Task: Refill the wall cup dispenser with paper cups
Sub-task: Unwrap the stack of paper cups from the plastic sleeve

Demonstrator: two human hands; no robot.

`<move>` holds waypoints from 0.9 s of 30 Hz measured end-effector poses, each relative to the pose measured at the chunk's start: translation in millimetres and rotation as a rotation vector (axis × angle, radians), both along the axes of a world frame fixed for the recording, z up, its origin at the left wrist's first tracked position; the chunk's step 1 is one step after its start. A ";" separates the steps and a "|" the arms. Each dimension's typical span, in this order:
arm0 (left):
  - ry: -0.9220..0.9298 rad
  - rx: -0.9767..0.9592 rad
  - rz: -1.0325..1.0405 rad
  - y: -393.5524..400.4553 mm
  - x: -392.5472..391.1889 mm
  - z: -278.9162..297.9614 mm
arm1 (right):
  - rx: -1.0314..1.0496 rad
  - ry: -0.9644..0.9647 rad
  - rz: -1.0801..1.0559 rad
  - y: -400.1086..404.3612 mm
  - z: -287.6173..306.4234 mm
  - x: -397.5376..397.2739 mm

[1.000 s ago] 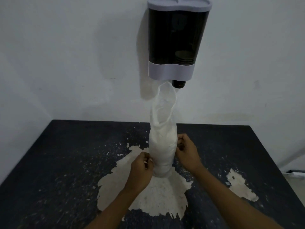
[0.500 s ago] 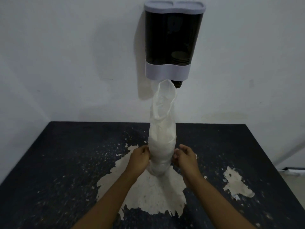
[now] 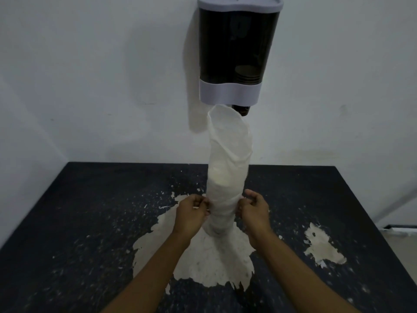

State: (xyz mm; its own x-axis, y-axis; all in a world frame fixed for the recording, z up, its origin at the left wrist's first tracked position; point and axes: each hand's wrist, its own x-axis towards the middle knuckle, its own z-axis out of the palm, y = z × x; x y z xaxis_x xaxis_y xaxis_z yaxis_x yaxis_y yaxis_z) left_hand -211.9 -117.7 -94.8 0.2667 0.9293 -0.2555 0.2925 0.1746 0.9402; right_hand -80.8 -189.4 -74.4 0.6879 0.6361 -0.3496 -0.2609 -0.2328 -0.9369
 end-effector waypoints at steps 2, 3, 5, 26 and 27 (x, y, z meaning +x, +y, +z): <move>-0.025 -0.037 0.008 -2.2 1.0 -0.5 | -0.015 0.018 -0.020 -0.3 -3.0 0.8; -0.031 -0.044 0.012 -3.1 1.3 -0.6 | -0.023 0.032 -0.026 0.0 -4.8 1.3; -0.034 -0.044 0.016 -4.3 1.8 -0.2 | -0.041 0.032 -0.034 0.5 -8.8 2.8; 0.180 0.008 -0.084 4.8 2.8 -9.5 | -0.160 -0.250 0.195 7.3 -29.3 12.6; 0.171 0.006 -0.079 4.9 3.3 -9.3 | -0.168 -0.265 0.208 7.1 -31.3 13.5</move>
State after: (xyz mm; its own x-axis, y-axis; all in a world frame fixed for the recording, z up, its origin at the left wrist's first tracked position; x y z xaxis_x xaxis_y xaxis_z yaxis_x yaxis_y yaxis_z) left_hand -208.6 -112.8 -104.1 0.2918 0.9090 -0.2976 0.4610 0.1389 0.8764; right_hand -67.3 -182.3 -105.7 0.6309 0.7205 -0.2878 0.0546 -0.4113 -0.9099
